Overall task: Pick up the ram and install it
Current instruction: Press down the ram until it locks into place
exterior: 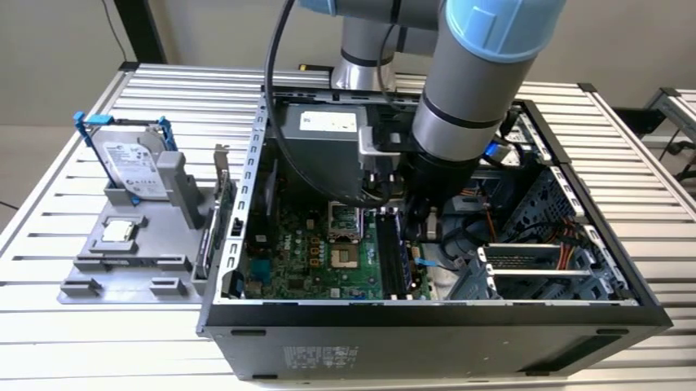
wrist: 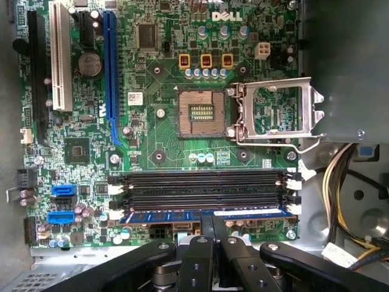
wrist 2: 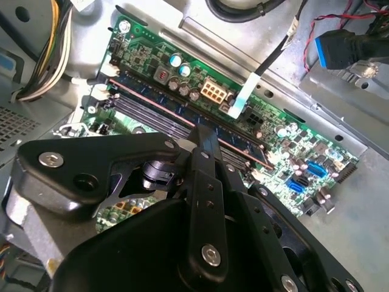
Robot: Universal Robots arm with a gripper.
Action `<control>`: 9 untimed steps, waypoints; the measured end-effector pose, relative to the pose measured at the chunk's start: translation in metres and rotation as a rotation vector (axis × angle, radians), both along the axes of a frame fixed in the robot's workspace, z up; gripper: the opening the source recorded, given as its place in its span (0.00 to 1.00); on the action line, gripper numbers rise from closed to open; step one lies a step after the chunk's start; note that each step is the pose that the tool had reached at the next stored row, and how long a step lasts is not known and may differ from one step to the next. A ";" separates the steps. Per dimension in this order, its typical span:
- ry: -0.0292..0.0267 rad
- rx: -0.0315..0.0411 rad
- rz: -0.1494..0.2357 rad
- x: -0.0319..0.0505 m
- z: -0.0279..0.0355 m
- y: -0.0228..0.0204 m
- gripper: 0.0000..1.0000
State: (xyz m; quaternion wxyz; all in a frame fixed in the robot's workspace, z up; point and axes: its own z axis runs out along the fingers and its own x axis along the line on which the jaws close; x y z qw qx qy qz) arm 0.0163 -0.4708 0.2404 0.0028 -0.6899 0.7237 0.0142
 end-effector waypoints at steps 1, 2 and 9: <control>0.0001 -0.0002 0.000 0.0000 -0.0013 0.0000 0.00; 0.0002 -0.0005 0.000 0.0000 -0.0029 0.0000 0.00; 0.0003 -0.0006 0.002 0.0000 -0.0141 0.0002 0.00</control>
